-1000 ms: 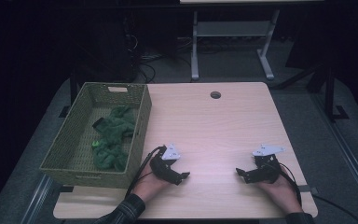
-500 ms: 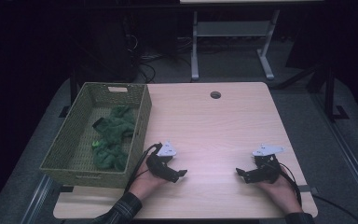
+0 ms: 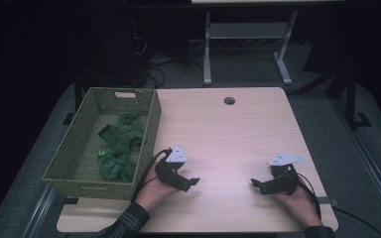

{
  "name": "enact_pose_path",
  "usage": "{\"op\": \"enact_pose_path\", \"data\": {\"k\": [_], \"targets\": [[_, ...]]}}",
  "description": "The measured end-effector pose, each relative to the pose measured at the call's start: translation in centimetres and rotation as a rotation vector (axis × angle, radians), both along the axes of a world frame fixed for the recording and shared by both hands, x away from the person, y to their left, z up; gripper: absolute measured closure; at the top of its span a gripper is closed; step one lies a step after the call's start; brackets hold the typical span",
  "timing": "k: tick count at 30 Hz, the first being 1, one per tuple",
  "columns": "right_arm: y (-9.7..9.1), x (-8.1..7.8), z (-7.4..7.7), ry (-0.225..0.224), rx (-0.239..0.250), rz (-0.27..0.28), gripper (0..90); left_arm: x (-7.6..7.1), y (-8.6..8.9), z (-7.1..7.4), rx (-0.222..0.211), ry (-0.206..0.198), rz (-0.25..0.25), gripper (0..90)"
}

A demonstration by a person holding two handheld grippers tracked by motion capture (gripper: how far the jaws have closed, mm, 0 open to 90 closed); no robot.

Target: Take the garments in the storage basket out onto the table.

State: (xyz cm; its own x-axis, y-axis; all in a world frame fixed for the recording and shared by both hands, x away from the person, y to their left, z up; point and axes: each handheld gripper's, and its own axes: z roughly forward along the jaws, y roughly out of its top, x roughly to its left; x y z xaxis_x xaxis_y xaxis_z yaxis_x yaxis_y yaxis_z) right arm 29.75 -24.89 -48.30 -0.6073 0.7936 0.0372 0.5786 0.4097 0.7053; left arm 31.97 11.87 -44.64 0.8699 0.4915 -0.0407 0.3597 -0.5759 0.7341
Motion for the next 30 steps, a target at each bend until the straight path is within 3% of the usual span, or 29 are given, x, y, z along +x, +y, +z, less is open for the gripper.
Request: {"op": "enact_pose_path", "data": {"k": [12, 30], "targets": [[0.0, 0.0, 0.0, 0.0, 0.0, 0.0, 2.4, 0.1, 0.3, 2.4, -0.015, -0.025, -0.008, 12.8], [0.0, 0.0, 0.0, 0.005, 0.002, -0.003, 2.4, 0.4, 0.2, 4.9, -0.015, -0.006, -0.04, 13.2]]}}
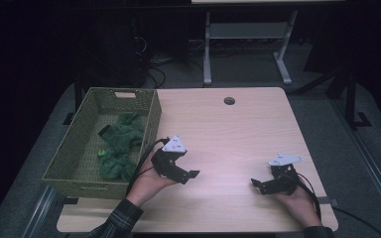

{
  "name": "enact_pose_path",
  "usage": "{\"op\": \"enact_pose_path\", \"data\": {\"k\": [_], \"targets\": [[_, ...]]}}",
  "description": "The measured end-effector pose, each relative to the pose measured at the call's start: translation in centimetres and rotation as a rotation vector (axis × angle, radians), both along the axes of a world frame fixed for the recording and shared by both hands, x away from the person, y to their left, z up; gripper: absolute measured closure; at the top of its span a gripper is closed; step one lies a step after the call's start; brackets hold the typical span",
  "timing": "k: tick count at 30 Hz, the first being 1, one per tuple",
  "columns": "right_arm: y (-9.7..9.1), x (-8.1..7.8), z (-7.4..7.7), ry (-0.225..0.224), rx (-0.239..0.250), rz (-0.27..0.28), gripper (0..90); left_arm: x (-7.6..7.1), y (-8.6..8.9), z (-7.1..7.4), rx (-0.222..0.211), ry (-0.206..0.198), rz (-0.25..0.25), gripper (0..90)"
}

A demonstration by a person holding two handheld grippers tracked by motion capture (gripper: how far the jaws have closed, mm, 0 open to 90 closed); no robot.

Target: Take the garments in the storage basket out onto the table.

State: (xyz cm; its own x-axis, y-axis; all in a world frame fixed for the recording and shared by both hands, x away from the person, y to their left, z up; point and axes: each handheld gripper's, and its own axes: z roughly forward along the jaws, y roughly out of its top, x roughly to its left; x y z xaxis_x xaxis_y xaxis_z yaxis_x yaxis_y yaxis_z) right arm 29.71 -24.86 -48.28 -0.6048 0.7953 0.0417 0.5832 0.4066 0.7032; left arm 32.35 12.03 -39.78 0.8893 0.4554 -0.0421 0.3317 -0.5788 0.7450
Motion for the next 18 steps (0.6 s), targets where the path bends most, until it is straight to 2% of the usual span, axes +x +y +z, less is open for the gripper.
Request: {"op": "enact_pose_path", "data": {"k": [10, 12, 18], "targets": [[0.0, 0.0, 0.0, 0.0, 0.0, 0.0, 2.4, 0.9, 0.3, 2.2, -0.007, -0.024, 0.002, 13.4], [0.0, 0.0, 0.0, 0.0, 0.0, 0.0, 2.4, 1.0, 0.5, 2.5, -0.019, -0.022, 0.007, 13.7], [0.0, 0.0, 0.0, -0.002, -0.001, -0.002, 2.5, 1.5, 1.0, 3.3, -0.007, -0.018, -0.006, 13.7]]}}
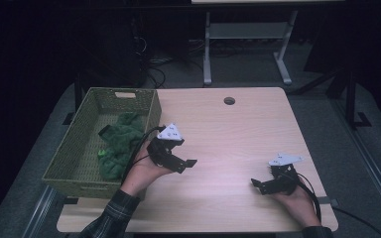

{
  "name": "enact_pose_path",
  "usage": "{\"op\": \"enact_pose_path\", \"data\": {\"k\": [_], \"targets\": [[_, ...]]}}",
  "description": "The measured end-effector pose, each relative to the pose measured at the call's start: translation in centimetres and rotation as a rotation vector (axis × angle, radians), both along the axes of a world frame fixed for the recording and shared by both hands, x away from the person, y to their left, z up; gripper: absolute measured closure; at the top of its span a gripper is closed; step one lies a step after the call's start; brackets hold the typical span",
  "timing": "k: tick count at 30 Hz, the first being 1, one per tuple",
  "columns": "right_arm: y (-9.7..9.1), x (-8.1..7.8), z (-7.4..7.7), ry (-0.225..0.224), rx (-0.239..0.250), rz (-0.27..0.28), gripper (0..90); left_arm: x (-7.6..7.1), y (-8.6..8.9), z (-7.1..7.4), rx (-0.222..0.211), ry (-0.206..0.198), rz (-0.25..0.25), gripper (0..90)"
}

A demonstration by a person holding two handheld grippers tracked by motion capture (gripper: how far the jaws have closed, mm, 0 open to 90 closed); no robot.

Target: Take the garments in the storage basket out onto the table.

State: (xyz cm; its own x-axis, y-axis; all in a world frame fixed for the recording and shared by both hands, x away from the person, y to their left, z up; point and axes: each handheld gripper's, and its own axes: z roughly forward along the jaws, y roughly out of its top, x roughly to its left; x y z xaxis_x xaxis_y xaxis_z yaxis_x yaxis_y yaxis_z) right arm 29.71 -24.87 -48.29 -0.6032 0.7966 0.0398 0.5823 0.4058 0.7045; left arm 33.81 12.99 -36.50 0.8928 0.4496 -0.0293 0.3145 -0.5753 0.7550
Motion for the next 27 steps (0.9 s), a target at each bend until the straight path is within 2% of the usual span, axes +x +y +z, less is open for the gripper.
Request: {"op": "enact_pose_path", "data": {"k": [8, 15, 21, 27], "targets": [[0.0, 0.0, 0.0, 0.003, 0.001, -0.013, 2.4, 0.8, 2.0, 1.6, -0.043, -0.005, 0.017, 16.7], [0.0, 0.0, 0.0, 0.003, 0.001, -0.012, 2.4, 1.0, 3.6, 2.1, -0.033, -0.023, 0.057, 16.8], [0.0, 0.0, 0.0, 0.003, 0.001, -0.011, 2.4, 1.0, 4.5, 2.3, -0.019, -0.016, 0.071, 17.0], [0.0, 0.0, 0.0, -0.001, 0.0, -0.009, 2.4, 1.0, 6.1, 2.6, 0.002, -0.018, 0.111, 17.1]]}}
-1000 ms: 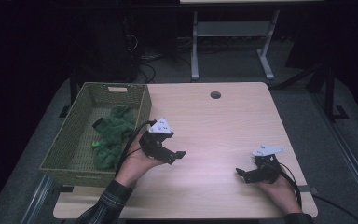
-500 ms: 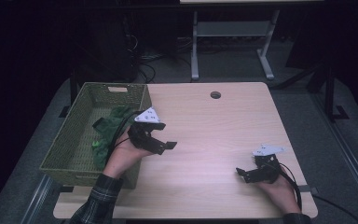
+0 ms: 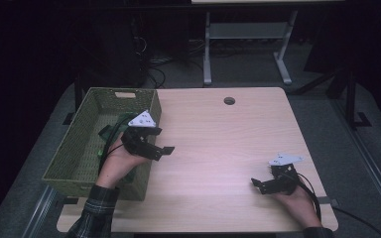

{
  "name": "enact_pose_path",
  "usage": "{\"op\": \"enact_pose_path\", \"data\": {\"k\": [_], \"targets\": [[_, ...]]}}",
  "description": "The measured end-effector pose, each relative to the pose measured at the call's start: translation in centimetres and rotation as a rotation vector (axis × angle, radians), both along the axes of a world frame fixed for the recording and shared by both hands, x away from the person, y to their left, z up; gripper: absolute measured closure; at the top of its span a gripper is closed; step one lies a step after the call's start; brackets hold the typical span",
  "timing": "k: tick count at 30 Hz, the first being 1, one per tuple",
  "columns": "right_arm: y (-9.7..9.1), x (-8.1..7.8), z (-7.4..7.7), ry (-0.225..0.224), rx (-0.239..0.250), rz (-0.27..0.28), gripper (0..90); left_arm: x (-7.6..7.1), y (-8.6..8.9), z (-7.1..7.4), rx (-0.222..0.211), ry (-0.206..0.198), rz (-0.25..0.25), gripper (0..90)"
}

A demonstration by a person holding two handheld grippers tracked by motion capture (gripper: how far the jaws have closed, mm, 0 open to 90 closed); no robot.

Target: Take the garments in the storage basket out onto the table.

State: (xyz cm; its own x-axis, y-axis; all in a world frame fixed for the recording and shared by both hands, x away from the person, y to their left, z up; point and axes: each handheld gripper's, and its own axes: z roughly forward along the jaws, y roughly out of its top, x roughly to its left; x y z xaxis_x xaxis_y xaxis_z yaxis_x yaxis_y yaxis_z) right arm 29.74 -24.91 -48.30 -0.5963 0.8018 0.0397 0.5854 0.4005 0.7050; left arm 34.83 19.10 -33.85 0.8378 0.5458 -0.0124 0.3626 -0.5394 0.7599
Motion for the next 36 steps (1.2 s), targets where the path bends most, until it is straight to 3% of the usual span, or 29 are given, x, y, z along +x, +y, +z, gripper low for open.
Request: {"op": "enact_pose_path", "data": {"k": [12, 14, 28, 36], "targets": [[0.0, 0.0, 0.0, -0.001, 0.0, 0.0, 2.5, 0.0, 2.9, 0.5, 0.034, -0.014, 0.077, 17.3], [0.0, 0.0, 0.0, -0.001, -0.001, 0.0, 2.4, 0.0, 3.4, 0.6, 0.038, -0.017, 0.088, 21.0], [0.0, 0.0, 0.0, 0.0, -0.002, 0.001, 2.4, 0.3, 6.9, 1.0, 0.07, -0.028, 0.192, 24.8], [0.0, 0.0, 0.0, 0.0, -0.001, 0.0, 2.4, 1.1, 8.9, 0.0, 0.135, -0.01, 0.268, 28.9]]}}
